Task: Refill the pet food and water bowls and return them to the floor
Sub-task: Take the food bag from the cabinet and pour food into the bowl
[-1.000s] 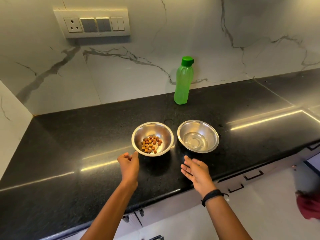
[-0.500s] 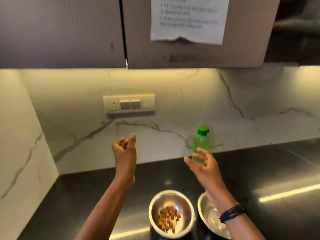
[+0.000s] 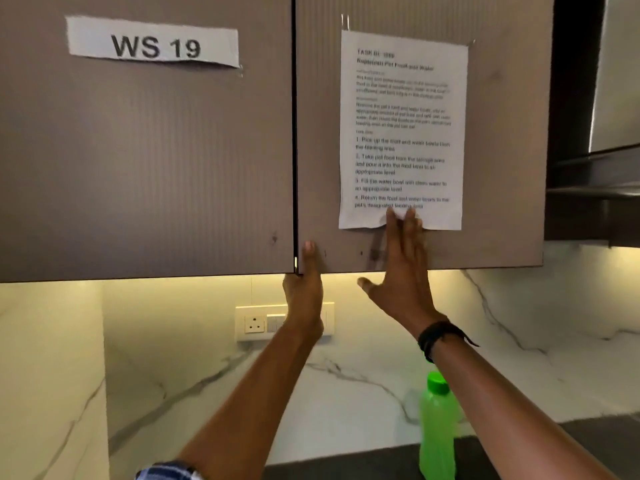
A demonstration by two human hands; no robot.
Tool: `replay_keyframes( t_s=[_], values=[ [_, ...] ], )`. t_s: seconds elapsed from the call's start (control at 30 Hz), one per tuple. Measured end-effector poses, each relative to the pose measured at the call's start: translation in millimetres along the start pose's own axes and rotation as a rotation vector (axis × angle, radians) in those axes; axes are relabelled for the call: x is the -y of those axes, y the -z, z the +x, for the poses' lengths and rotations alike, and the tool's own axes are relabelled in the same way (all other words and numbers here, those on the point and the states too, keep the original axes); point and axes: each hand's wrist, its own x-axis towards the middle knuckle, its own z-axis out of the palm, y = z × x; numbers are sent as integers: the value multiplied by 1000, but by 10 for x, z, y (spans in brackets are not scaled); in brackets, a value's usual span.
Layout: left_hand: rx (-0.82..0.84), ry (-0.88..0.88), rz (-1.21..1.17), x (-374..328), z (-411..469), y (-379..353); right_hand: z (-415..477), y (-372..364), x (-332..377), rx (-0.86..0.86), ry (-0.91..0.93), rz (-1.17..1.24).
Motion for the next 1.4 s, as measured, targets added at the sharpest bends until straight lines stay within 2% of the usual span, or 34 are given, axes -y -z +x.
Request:
replay_keyframes(
  t_s=[0.17,0.33,0.53,0.67,0.83,1.0,1.17,1.3,1.4],
  values=[
    [18,-82,-107,143,87,27,75,-247,-93,-68,2,-417],
    [81,-126,-77,192,192,109,97,-362,-133,-187,10,-474],
    [104,-138,-106,218,220,119,98,-365,-74,-179,-64,-518],
    [136,-148,-120,184,188,150,100,-367,-5,-114,-131,-619],
    [164,-154,-110,177,33,196,41,-311,51,-130,-126,-693],
    [150,-254,-39,112,-326,215,-127,-12,119,-151,-122,-602],
    [100,-582,261,-5,-920,184,-421,494,113,-64,-85,-318],
    [222,-758,413,-158,-1449,33,-687,992,98,-122,-74,-32],
    [346,-862,619,-207,-1817,-10,-888,1317,9,-175,-62,161]
  ],
)
